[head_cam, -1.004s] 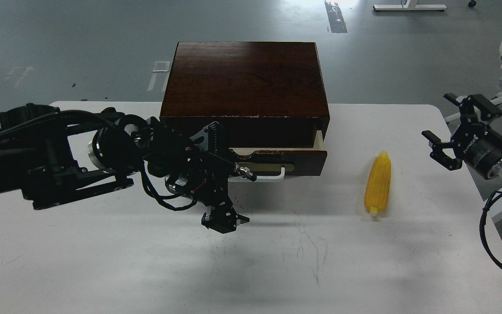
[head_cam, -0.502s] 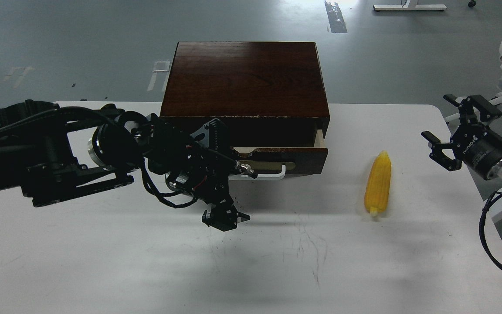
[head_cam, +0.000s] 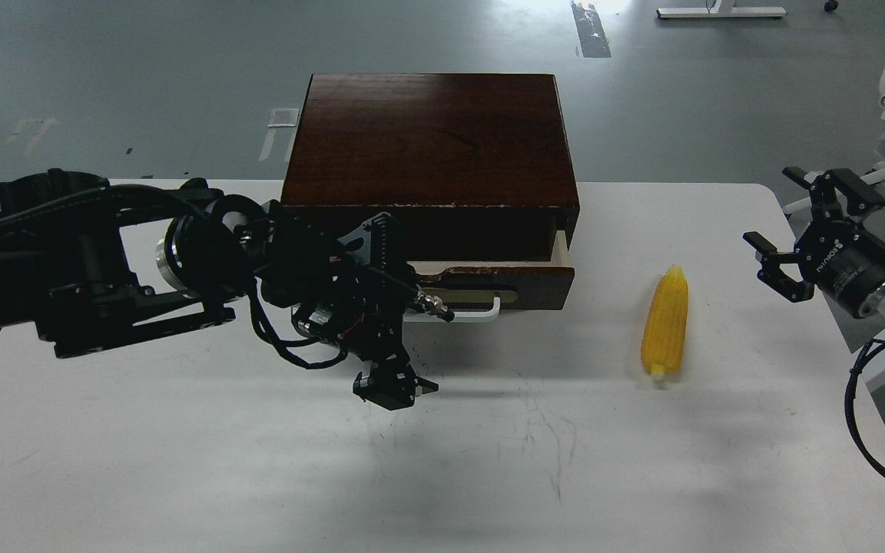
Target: Put corn in drawer with both arms
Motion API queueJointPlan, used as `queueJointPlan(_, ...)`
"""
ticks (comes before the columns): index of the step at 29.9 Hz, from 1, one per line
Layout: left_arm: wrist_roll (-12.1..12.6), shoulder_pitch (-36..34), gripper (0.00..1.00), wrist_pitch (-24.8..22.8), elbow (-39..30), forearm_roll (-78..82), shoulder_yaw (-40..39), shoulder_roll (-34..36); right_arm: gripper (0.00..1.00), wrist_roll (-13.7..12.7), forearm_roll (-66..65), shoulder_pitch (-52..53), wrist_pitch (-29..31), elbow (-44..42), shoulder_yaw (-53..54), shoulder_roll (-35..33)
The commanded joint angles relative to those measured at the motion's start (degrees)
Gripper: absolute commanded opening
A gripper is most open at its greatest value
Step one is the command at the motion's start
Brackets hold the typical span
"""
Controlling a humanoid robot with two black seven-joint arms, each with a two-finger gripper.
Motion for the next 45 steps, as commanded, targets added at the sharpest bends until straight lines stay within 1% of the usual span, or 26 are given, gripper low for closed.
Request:
queueJointPlan(1, -0.01, -1.63, 0.99, 0.02, -0.7, 0.0, -0.02, 0.09, 1.0, 0.0, 0.01, 0.0, 0.0, -0.02, 0.0, -0.09)
queueJointPlan(11, -0.01, -6.46, 0.99, 0.02, -4.13, 0.0, -1.07, 0.35, 1.0, 0.0, 0.01, 0.0, 0.0, 0.07, 0.0, -0.09)
queueJointPlan(15, -0.01, -6.91, 0.99, 0.02, -3.7, 0.0, -5.89, 2.72, 1.0, 0.0, 0.01, 0.0, 0.0, -0.02, 0.09, -0.17)
queueJointPlan(17, -0.01, -6.65, 0.99, 0.02, -2.64, -3.43, -7.58, 4.39, 1.0, 0.0, 0.01, 0.0, 0.0, -0.02, 0.17, -0.17)
queueJointPlan(19, -0.01, -5.77, 0.99, 0.33, -1.33, -10.19, -8.11, 6.5, 1.0, 0.0, 0.01, 0.0, 0.0, -0.02, 0.17, -0.17)
queueJointPlan(20, -0.01, -5.24, 0.99, 1.56, -0.89, -13.09, -8.19, 7.29, 1.0, 0.0, 0.01, 0.0, 0.0, -0.02, 0.17, -0.17)
queueJointPlan(21, -0.01, -3.93, 0.99, 4.18, -0.01, -19.56, -8.28, 8.78, 1.0, 0.09, 0.01, 0.0, 0.0, -0.02, 0.17, -0.09)
queueJointPlan(22, -0.01, -3.14, 0.99, 5.6, 0.78, -23.62, -8.28, 9.58, 1.0, 0.0, 0.01, 0.0, 0.0, -0.02, 0.17, -0.09)
queueJointPlan(24, -0.01, -0.24, 0.99, 9.11, 3.06, -37.48, -8.2, 12.03, 1.0, 0.0, 0.01, 0.0, 0.0, -0.02, 0.17, -0.17)
queueJointPlan(26, -0.01, 1.17, 0.99, 10.0, 3.86, -44.55, -8.37, 13.18, 1.0, 0.0, 0.01, 0.0, 0.0, -0.02, 0.17, -0.17)
queueJointPlan(27, -0.01, 2.66, 0.99, 10.53, 4.73, -51.37, -8.28, 14.49, 1.0, 0.0, 0.01, 0.0, 0.0, -0.02, 0.17, -0.17)
queueJointPlan(28, -0.01, 3.46, 0.99, 10.79, 5.44, -54.92, -8.37, 15.03, 1.0, 0.0, 0.01, 0.0, 0.0, -0.02, 0.17, -0.17)
queueJointPlan(30, -0.01, 6.35, 0.99, 11.58, 7.28, -68.51, -8.55, 16.69, 1.0, 0.0, 0.01, 0.0, 0.0, 0.06, 0.09, -0.44)
queueJointPlan(32, -0.01, 7.85, 0.99, 12.03, 8.34, -75.31, -8.81, 17.32, 1.0, 0.0, 0.01, 0.0, 0.0, 0.15, 0.09, -0.7)
queueJointPlan(33, -0.01, 9.42, 0.99, 12.2, 9.83, -81.61, -9.16, 17.75, 1.0, 0.0, -0.07, 0.09, 0.0, 0.15, 0.09, -0.87)
queueJointPlan(38, -0.01, 15.49, 0.99, 11.94, 15.89, -99.91, -11.09, 18.02, 1.0, 0.09, -0.16, 0.09, 0.0, 0.33, -0.27, -1.58)
queueJointPlan(39, -0.01, 15.5, 0.99, 11.94, 15.91, -99.95, -11.1, 18.02, 1.0, 0.09, -0.16, 0.09, 0.0, 0.33, -0.27, -1.58)
queueJointPlan(41, -0.01, 18.83, 0.99, 11.24, 18.7, -107.83, -13.19, 17.67, 1.0, 0.09, -0.25, 0.09, 0.0, 1.29, -0.44, -2.63)
queueJointPlan(45, -0.01, 23.23, 0.99, 10.62, 22.23, -113.92, -16.28, 17.05, 1.0, 0.09, -0.51, 0.09, 0.0, 5.07, -0.88, -5.44)
